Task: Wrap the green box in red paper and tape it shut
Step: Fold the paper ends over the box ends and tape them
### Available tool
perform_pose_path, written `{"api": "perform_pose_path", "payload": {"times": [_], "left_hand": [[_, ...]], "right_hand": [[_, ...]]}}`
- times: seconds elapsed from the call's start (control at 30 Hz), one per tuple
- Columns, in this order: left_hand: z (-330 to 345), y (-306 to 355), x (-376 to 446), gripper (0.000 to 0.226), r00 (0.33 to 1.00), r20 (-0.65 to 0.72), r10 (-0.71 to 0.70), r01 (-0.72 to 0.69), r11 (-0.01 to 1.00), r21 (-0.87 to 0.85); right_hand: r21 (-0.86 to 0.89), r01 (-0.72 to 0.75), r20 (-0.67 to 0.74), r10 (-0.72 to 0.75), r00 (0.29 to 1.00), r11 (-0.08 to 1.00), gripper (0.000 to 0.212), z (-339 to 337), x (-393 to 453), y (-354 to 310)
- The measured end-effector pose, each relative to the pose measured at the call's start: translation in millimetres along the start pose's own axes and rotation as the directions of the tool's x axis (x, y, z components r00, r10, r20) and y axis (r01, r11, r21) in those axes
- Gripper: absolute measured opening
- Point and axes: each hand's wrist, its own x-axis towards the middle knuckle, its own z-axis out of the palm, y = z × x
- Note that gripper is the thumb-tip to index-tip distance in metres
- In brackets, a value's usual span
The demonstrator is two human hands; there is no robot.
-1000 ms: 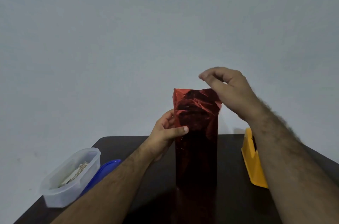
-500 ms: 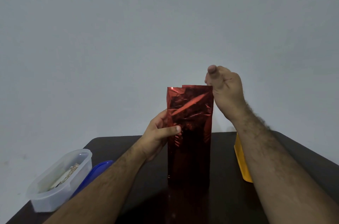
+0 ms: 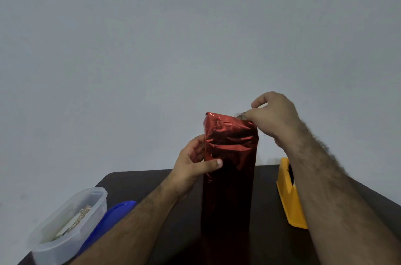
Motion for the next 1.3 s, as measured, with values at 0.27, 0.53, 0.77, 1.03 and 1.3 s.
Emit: {"api": "perform_pose_path", "payload": {"times": [0.27,0.53,0.77,1.03,1.3], "left_hand": [[-4,-4,-1,0.080,0.999,-0.044,-0.009,0.009,1.000,0.010],[-16,-7,0,0.084,0.998,-0.030,-0.050,0.048,0.996,-0.070],[-12,-10,-1,0.075,0.993,-0.114,-0.039,0.025,0.992,-0.123],[-7,2,2,0.062,0.993,-0.117,-0.019,0.007,0.995,-0.096],[-13,-8,3,0.085,0.992,-0.122,0.043,-0.036,0.997,0.063]], "right_hand": [[0.257,0.298,-0.241,-0.238,0.941,0.919,0.007,1,-5,-5],[0.459,-0.153,0.071,0.136,0.988,0.875,0.011,21,5,26],[0.730,-0.285,0.146,0.267,0.953,0.621,0.014,59,-20,50],[0.704,-0.220,0.181,0.129,0.975,0.676,0.021,57,-16,45],[0.585,-0.178,0.165,0.099,0.981,0.791,0.045,38,-14,46]]}}
